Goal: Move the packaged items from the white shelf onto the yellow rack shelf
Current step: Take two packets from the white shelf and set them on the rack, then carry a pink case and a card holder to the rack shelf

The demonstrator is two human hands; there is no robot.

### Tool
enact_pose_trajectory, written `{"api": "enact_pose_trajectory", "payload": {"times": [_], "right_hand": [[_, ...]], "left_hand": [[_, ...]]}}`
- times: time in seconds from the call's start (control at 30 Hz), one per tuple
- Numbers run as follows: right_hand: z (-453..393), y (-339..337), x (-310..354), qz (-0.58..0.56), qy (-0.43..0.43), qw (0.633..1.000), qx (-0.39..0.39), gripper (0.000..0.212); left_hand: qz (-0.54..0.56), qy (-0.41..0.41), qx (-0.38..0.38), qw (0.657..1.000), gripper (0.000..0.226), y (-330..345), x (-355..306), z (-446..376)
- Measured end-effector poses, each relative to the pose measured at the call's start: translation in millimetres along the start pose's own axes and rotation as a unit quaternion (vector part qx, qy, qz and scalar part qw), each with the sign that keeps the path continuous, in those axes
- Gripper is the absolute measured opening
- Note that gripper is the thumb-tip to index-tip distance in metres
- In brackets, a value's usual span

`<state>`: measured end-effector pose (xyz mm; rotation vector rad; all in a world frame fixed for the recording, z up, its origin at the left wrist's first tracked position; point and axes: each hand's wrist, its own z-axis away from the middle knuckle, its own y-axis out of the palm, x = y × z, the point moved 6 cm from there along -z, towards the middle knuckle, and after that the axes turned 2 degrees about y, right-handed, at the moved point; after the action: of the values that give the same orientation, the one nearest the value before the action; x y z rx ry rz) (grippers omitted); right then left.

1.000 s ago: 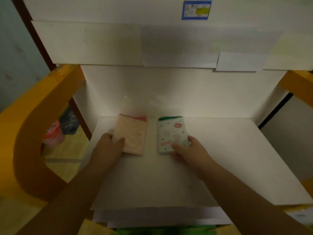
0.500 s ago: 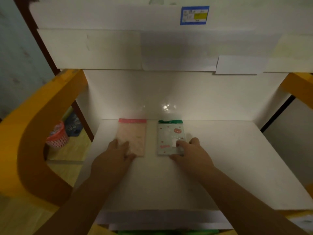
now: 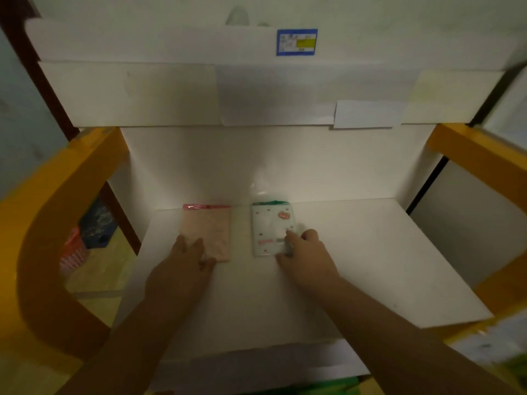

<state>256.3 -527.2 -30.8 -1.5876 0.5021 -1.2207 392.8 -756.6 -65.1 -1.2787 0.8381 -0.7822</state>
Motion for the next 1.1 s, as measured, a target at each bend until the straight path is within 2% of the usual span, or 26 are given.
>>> {"api": "enact_pose_trajectory", "payload": {"times": [0.1, 0.23, 0.37, 0.47, 0.57, 0.73, 0.93, 1.1], "right_hand": [[10, 0, -5, -0.003, 0.0, 1.0, -0.015, 0.055], [29, -4, -14, 0.001, -0.007, 1.0, -0.023, 0.06], [52, -26, -25, 0.0, -0.033, 0.998, -0.05, 0.056], [79, -51, -44, -0.003, -0.048, 0.995, -0.084, 0.054], [113, -83, -73, 0.001, -0.049, 0.991, -0.128, 0.05], [179, -146, -135, 0.033, -0.037, 0.978, -0.2, 0.046], [274, -224, -246, 0.084, 0.006, 0.966, -0.244, 0.045], [330, -277, -343, 0.129, 0.071, 0.959, -0.243, 0.049]], "left_hand": [[0.085, -0.03, -0.019, 0.996, 0.06, -8, -5, 13], [0.172, -0.055, -0.021, 0.983, 0.057, -14, -10, 24], [0.138, -0.02, -0.043, 0.989, 0.057, -32, -31, 43], [0.122, 0.017, -0.1, 0.987, 0.054, -56, -68, 60], [0.106, 0.113, -0.154, 0.976, 0.048, -75, -131, 83], [0.114, 0.245, -0.18, 0.946, 0.049, -84, -263, 136], [0.138, 0.331, -0.121, 0.926, 0.06, -68, -427, 204], [0.141, 0.379, -0.129, 0.906, 0.053, -63, -534, 255]]}}
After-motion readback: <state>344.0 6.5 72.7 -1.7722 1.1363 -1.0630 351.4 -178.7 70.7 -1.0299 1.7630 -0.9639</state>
